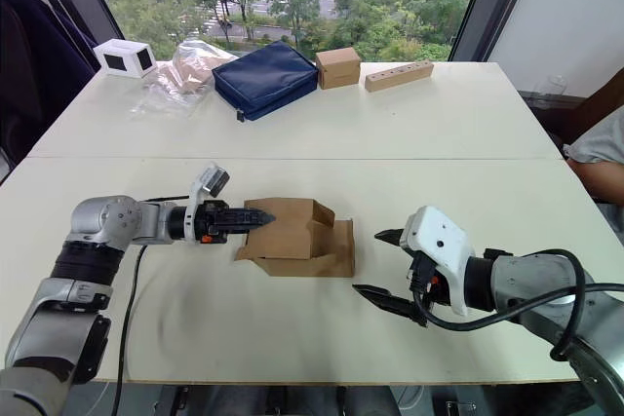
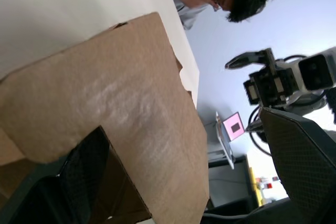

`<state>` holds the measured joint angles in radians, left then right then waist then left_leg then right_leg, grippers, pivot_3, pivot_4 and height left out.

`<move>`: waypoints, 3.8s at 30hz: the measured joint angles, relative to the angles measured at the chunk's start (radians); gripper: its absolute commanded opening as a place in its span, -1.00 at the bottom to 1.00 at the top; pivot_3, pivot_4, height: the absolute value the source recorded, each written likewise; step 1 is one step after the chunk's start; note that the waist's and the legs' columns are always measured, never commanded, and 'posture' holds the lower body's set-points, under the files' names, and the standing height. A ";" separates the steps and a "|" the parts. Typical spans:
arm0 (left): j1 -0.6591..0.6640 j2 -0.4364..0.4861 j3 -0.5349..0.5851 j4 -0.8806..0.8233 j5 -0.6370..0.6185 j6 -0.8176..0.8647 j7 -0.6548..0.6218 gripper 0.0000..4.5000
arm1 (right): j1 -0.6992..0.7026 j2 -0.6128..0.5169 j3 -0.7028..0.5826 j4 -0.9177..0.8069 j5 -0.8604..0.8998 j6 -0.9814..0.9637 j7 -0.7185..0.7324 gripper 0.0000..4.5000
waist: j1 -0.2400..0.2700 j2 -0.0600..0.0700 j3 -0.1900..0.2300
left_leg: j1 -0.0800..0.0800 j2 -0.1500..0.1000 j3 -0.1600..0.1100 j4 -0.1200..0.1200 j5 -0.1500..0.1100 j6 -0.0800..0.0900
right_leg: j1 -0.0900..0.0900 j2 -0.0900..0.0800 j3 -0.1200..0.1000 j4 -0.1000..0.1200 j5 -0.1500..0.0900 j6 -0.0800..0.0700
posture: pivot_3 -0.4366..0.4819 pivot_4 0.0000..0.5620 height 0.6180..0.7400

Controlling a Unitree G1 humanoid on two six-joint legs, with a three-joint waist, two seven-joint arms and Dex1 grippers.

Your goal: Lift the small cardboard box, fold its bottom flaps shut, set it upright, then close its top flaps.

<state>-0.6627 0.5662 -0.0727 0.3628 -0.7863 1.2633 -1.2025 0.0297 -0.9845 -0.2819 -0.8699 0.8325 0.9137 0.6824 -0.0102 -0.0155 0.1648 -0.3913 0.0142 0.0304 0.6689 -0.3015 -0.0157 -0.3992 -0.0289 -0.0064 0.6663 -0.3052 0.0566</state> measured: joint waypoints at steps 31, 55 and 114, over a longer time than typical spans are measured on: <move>-0.025 -0.016 -0.032 0.010 0.078 -0.124 -0.108 -1.00 | -0.036 0.098 -0.062 0.040 0.201 0.012 -0.114 0.69 | 0.000 -0.001 0.000 | 0.000 0.000 0.000 0.001 0.000 0.000 | 0.000 0.000 0.000 0.000 0.000 0.000 | -0.05 -0.47 1.00; -0.252 0.013 0.088 -0.205 0.051 -0.298 -0.059 -1.00 | -0.481 0.469 0.060 0.347 0.121 -0.208 -0.438 -0.99 | -0.001 0.000 0.000 | -0.004 0.000 0.000 0.002 0.001 -0.001 | -0.005 0.002 0.001 0.004 0.000 0.000 | -0.05 -0.47 1.00; -0.208 0.038 0.094 -0.230 -0.018 -0.269 -0.063 -1.00 | -0.497 0.544 0.203 0.430 0.064 -0.242 -0.292 -0.99 | -0.003 0.000 0.000 | -0.007 0.001 0.000 0.010 -0.001 0.001 | -0.007 0.002 0.001 0.010 0.000 0.000 | -0.05 -0.47 1.00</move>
<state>-0.8703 0.6038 0.0209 0.1329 -0.8045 0.9945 -1.2657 -0.4676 -0.4406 -0.0790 -0.4403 0.8967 0.6713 0.3907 -0.0133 -0.0152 0.1648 -0.3980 0.0153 0.0302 0.6790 -0.3020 -0.0142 -0.4057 -0.0268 -0.0054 0.6760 -0.3052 0.0568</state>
